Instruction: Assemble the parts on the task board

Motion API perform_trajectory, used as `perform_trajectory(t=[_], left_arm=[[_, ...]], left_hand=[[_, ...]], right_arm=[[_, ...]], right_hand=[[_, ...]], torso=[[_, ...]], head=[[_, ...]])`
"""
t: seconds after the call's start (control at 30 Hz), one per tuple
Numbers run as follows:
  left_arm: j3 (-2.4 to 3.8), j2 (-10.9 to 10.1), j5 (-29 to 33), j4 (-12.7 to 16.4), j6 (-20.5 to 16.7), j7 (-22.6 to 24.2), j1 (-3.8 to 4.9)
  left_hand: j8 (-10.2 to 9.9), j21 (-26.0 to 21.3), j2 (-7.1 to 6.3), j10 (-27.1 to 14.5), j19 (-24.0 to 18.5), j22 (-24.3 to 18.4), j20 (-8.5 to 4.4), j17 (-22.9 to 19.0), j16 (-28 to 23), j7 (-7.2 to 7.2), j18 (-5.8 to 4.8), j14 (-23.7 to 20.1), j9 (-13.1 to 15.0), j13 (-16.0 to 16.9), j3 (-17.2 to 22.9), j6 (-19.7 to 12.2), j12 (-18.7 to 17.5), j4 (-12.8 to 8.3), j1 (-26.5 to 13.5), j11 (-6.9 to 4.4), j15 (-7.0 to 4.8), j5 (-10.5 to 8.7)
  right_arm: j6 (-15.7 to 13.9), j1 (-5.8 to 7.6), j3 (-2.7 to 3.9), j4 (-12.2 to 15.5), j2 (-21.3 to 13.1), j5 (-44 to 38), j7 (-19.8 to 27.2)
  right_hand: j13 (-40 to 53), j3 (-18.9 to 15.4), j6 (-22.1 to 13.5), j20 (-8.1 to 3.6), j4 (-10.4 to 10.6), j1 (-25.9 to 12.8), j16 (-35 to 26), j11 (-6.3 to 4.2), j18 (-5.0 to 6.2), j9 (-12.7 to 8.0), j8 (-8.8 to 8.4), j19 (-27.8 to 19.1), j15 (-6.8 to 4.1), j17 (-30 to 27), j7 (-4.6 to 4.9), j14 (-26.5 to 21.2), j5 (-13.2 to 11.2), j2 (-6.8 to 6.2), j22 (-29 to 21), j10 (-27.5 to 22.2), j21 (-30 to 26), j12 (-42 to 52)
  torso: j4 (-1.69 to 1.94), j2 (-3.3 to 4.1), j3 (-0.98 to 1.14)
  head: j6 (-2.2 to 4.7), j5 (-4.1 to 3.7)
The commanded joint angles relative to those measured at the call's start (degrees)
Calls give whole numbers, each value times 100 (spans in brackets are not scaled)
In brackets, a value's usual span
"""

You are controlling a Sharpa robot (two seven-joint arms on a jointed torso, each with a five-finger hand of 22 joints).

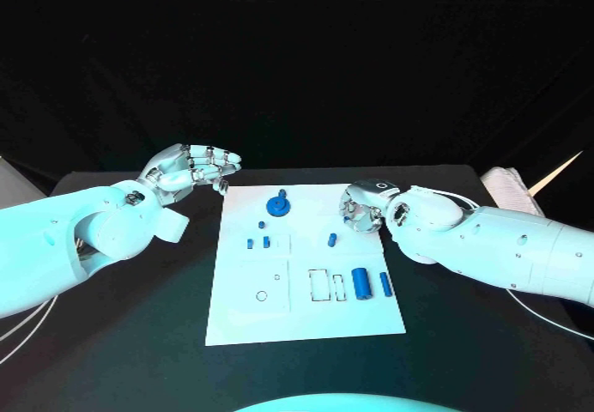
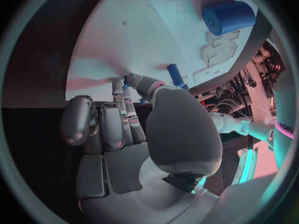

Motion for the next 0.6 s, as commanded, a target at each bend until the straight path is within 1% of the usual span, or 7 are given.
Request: perform_trajectory(t=[0.03,0.23,0.37,0.4,0.47,0.5,0.6], left_arm=[[6,0,52,24,83,43,3],[6,-9,52,32,88,24,3],[6,-16,52,39,90,11,3],[6,-17,52,41,89,9,3],[6,-18,52,44,88,8,3],[6,-19,52,47,88,7,3],[6,-23,52,52,88,6,3]], left_hand=[[34,-28,66,-39,41,-5,-13,-5,-7,6,43,-29,5,-7,-16,-47,24,-4,9,14,15,2],[38,-35,75,-43,53,-12,-13,-8,-6,8,43,-28,6,-13,-11,-51,25,-11,26,16,16,4],[39,-37,76,-45,55,-14,-13,-9,-6,8,43,-29,6,-14,-10,-52,25,-13,31,16,16,4],[42,-41,78,-51,63,-18,-14,-12,-6,9,43,-29,6,-19,-7,-54,24,-19,43,17,16,5],[42,-41,78,-51,63,-18,-14,-12,-6,9,43,-29,6,-19,-7,-54,24,-19,43,17,16,5],[44,-43,80,-55,67,-21,-15,-13,-6,9,43,-29,6,-22,-5,-55,24,-25,53,18,16,6],[44,-43,80,-55,67,-21,-15,-13,-6,9,43,-29,6,-22,-5,-55,24,-25,53,18,16,6]], right_arm=[[159,-77,-38,2,57,48,1],[267,-110,-39,8,91,73,-49],[316,-137,-40,24,103,40,-98],[322,-147,-41,33,107,15,-129],[311,-159,-42,45,111,-21,-177],[292,-164,-42,52,113,-41,-209],[194,-176,-44,71,112,-92,-305]], right_hand=[[-4,49,58,-14,6,-3,42,-26,-69,21,48,41,-30,11,-1,253,-18,65,33,53,44,-15],[12,72,159,-31,-26,13,70,-63,-97,83,123,90,-65,16,-34,247,-39,85,204,152,188,0],[40,84,268,-51,-86,55,112,-109,-114,152,210,118,-110,42,-80,246,-44,107,319,250,284,16],[50,96,312,-61,-116,83,125,-125,-116,182,248,120,-125,49,-97,245,-25,130,342,278,302,17],[68,145,350,-75,-166,138,141,-145,-122,222,288,126,-149,56,-111,243,-101,187,384,332,335,25],[77,173,361,-83,-190,154,152,-152,-124,245,307,128,-157,62,-114,242,-89,215,404,356,351,24],[102,273,369,-100,-271,211,168,-168,-135,296,342,145,-179,64,-118,240,69,279,477,429,412,27]], torso=[[-2,5,-3],[-3,-1,-4],[-11,-4,-4],[-12,-5,-4],[-9,-8,-6],[-6,-8,-6],[-4,-10,-7]], head=[[-19,3],[-42,9],[-54,16],[-55,20],[-58,10],[-58,5],[-65,8]])
